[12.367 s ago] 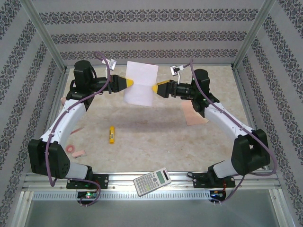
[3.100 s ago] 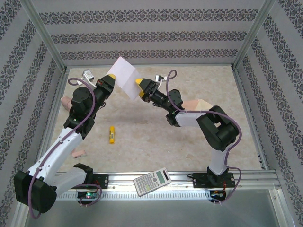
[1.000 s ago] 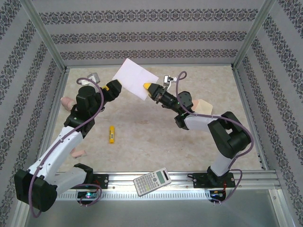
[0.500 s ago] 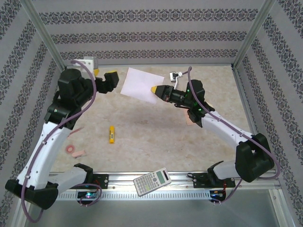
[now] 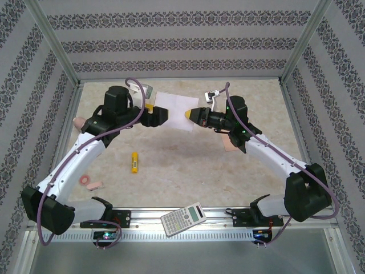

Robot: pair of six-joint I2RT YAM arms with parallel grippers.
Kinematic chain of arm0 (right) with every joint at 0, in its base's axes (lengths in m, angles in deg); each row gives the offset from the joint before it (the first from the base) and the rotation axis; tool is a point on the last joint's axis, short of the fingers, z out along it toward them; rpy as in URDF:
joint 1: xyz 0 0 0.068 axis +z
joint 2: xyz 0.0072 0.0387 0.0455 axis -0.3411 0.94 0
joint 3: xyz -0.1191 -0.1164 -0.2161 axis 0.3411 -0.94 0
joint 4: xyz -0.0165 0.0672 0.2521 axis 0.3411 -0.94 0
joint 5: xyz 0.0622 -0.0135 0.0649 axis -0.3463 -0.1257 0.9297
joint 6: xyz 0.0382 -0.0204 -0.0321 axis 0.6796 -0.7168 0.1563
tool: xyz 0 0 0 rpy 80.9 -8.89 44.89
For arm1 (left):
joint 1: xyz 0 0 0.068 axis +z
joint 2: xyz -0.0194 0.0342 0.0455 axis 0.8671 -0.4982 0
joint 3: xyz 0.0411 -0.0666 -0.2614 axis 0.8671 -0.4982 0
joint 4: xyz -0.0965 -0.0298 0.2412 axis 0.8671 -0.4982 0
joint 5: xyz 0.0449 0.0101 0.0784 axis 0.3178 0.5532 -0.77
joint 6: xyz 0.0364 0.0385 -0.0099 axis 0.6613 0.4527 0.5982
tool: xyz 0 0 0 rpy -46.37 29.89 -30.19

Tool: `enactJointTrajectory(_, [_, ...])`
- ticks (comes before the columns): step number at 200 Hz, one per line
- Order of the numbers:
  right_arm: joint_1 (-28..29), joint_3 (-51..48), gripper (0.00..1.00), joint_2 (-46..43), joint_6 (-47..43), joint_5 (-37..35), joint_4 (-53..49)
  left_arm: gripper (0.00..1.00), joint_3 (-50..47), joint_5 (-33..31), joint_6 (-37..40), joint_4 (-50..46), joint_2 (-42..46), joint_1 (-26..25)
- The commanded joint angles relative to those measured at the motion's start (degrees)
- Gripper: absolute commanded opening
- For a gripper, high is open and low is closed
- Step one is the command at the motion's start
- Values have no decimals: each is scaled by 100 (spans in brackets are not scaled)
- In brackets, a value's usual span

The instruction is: Place the letter into the envelope and seal it

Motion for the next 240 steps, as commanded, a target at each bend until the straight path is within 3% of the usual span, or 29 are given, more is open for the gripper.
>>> enactJointTrajectory(1, [-56,44,0,-70,119,270,415,86,-213,164,-336,492,-19,-83])
enactJointTrajectory(72, [-65,-100,0,42,939,446,1514,86,-621,63,-539,1058,-70,-79])
enactJointTrajectory(106, [-58,-175,0,154,1167,518,1811,89,-617,319,-550,1338,-47,-71])
enactJointTrajectory(163, [-65,-81,0,169,1002,782,1533,94,356,160,549,349,-238,373])
enactJointTrajectory(240, [-58,-124,0,94,895,843,1533,94,255,813,95,751,-542,518])
